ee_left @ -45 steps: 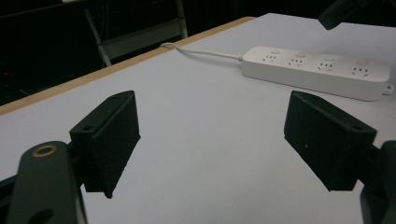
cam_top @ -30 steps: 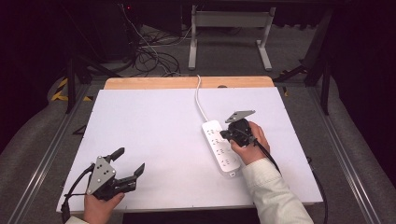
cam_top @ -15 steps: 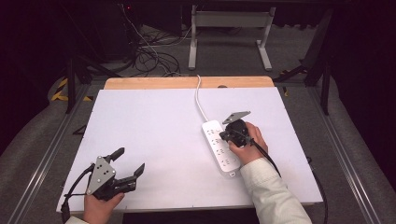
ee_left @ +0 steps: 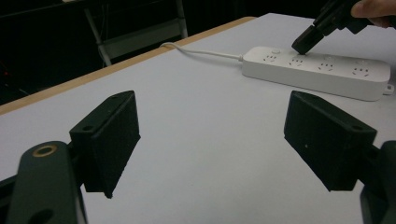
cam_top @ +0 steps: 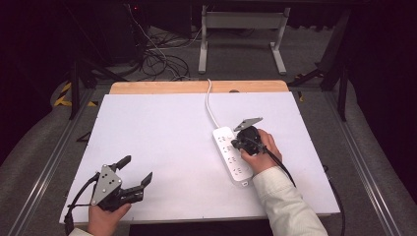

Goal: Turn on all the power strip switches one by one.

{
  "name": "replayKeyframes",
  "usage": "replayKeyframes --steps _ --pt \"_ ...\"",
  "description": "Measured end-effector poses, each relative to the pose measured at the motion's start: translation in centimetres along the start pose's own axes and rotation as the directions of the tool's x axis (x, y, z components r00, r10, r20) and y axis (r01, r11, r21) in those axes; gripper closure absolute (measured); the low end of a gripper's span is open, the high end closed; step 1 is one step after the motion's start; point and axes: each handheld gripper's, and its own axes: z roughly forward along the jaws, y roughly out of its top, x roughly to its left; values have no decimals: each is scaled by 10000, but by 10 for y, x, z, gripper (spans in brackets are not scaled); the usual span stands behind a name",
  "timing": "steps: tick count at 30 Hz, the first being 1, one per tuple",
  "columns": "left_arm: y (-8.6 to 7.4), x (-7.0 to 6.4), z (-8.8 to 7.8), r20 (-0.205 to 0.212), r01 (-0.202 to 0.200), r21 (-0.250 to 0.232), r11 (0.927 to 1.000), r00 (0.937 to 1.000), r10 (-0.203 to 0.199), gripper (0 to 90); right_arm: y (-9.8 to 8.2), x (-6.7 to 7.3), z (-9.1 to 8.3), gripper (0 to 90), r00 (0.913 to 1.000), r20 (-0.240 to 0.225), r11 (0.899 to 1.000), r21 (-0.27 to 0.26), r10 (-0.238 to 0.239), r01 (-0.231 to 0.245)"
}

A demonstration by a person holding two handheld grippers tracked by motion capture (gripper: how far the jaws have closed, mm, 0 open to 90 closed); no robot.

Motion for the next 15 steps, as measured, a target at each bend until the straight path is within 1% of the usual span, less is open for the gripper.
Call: replayKeyframes --steps 6,11,15 --pt "0 0 0 24 1 17 10000 10000 -1 185 0 1 1 900 10000 19 9999 86 67 -67" --pt "0 0 0 7 17 -3 10000 10000 -17 185 0 1 2 900 10000 70 9999 124 27 -28" --pt "0 -1 0 13 0 -3 10000 10000 0 185 0 0 2 900 9999 15 9998 142 139 -139"
